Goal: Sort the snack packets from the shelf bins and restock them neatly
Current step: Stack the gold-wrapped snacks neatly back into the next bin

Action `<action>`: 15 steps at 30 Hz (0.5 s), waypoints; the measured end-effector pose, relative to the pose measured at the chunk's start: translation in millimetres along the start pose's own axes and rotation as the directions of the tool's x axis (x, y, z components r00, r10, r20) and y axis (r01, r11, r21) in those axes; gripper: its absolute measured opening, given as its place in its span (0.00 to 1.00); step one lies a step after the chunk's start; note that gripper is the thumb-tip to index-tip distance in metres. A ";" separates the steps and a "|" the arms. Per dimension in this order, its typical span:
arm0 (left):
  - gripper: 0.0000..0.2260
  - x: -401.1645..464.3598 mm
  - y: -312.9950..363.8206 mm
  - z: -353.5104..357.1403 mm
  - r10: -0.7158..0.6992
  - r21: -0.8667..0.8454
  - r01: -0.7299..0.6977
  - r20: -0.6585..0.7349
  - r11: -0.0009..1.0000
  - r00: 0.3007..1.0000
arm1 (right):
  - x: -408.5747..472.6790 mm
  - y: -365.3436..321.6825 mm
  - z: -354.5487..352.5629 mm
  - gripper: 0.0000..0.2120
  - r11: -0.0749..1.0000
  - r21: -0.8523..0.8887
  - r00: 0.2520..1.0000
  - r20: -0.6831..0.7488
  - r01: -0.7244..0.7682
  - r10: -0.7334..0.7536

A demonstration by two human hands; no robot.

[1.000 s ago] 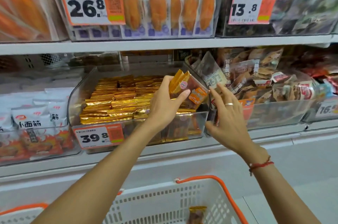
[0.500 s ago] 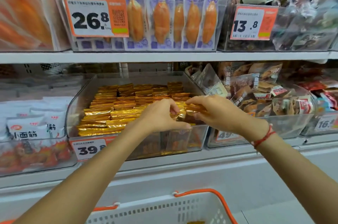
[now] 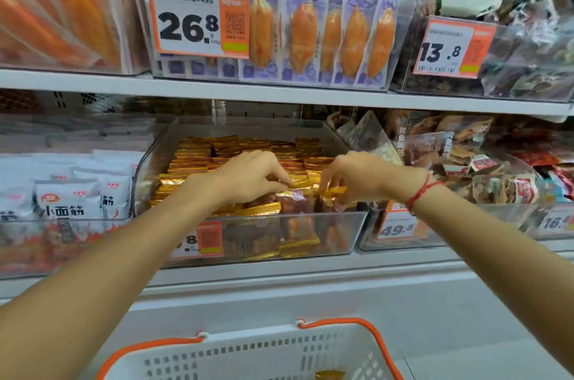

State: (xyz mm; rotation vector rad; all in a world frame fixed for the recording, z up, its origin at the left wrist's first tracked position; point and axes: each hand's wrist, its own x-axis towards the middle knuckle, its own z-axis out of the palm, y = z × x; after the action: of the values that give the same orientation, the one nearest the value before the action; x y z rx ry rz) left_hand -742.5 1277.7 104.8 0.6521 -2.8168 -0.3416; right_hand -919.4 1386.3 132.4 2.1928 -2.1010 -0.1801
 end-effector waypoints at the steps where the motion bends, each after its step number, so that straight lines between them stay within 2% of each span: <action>1: 0.12 1.5 0.8 2.0 0.018 0.055 -0.019 0.016 0.998 1.000 | 2.9 -0.1 9.3 0.15 0.999 -0.035 1.000 -0.030 -0.006 0.005; 4: 0.11 8.3 5.7 8.3 -0.002 0.149 -0.017 0.129 0.989 0.992 | 3.5 0.7 21.9 0.09 0.998 -0.045 0.993 -0.113 -0.042 0.037; 8: 0.11 11.6 7.9 5.4 -0.047 -0.084 0.074 0.282 0.994 0.958 | -9.9 -2.2 24.7 0.10 0.996 -0.067 0.991 -0.126 -0.058 0.049; 11: 0.12 12.7 10.0 9.7 -0.117 -0.114 0.153 0.274 0.982 0.954 | -20.9 -11.6 32.0 0.17 0.993 -0.081 0.991 -0.103 -0.090 0.082; 15: 0.14 8.0 17.4 9.2 -0.204 -0.003 0.213 0.269 0.977 0.941 | -32.8 -16.6 40.4 0.20 0.991 0.017 0.984 -0.114 -0.133 0.135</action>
State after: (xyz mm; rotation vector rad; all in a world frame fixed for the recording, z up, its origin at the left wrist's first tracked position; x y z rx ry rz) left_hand -758.9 1290.8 102.2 0.9687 -2.9912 -0.5512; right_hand -910.6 1420.2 90.5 2.0054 -2.1797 -0.0320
